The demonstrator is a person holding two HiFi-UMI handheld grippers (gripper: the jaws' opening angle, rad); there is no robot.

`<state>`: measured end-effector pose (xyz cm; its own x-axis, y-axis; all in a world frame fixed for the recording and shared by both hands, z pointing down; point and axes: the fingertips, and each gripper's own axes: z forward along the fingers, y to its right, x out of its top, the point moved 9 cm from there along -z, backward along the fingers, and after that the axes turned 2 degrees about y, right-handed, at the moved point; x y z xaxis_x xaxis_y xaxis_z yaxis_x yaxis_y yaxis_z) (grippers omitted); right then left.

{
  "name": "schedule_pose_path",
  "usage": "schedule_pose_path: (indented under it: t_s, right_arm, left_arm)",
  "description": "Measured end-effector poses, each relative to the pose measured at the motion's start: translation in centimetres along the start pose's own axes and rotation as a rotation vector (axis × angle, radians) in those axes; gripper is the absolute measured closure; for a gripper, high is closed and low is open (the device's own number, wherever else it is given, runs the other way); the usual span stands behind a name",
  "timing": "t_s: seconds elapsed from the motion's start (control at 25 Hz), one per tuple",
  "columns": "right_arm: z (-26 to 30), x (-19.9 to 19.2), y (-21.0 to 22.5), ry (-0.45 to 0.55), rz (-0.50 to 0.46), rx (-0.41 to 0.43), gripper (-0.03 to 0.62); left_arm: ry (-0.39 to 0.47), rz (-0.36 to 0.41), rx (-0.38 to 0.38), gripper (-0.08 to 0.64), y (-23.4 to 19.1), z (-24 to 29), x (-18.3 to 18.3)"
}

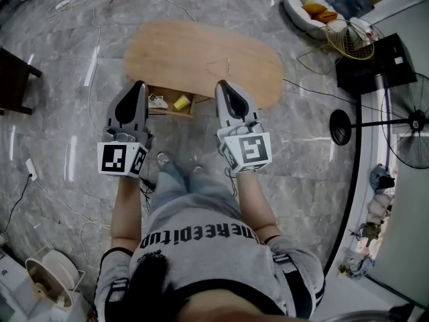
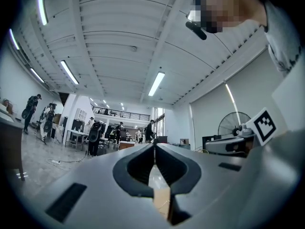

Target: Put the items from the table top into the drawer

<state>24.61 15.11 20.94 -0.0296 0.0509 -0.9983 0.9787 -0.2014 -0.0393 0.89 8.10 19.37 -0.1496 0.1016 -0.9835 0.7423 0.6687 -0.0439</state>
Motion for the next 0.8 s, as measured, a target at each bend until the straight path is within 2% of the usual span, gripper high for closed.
schedule_pose_path:
  t_s: [0.36, 0.8]
  right_arm:
    - [-3.9, 0.6, 0.3, 0.036, -0.002, -0.008, 0.592]
    - [-5.8, 1.3, 0.6, 0.061, -0.005, 0.003, 0.592]
  left_arm:
    - [0.009, 0.007, -0.004, 0.548, 3.7, -2.2, 0.8]
    - [0.029, 0.022, -0.011, 0.548, 5.9, -3.1, 1.6]
